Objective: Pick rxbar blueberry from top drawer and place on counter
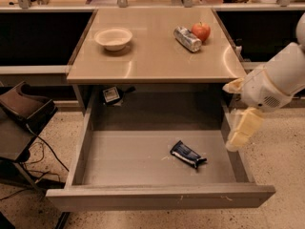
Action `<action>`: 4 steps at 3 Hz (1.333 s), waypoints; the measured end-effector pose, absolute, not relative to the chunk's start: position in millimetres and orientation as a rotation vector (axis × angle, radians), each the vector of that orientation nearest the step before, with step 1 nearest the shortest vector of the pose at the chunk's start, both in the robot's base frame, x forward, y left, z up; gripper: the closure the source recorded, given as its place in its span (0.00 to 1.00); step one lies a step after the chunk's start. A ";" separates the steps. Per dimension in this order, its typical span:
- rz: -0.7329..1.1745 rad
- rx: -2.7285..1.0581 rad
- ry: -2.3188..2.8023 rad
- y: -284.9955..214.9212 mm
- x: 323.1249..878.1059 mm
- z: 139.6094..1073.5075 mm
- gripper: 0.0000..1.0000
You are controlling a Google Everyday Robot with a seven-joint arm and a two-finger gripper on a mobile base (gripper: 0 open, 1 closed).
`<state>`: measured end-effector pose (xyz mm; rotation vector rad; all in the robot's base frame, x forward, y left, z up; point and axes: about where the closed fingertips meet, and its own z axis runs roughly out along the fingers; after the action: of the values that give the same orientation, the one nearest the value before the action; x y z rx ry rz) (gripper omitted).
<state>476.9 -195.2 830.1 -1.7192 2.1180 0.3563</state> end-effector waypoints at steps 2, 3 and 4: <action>0.544 -1.688 2.084 -180.7 488.2 768.4 0.00; 0.604 -1.644 2.092 -182.5 492.3 736.1 0.00; 0.677 -1.564 2.095 -188.8 496.4 694.7 0.00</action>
Offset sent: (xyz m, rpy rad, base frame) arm 0.0093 0.0126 -0.0488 0.0982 0.0521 0.0195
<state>496.4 -188.8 694.7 -1.5639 2.0947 0.6768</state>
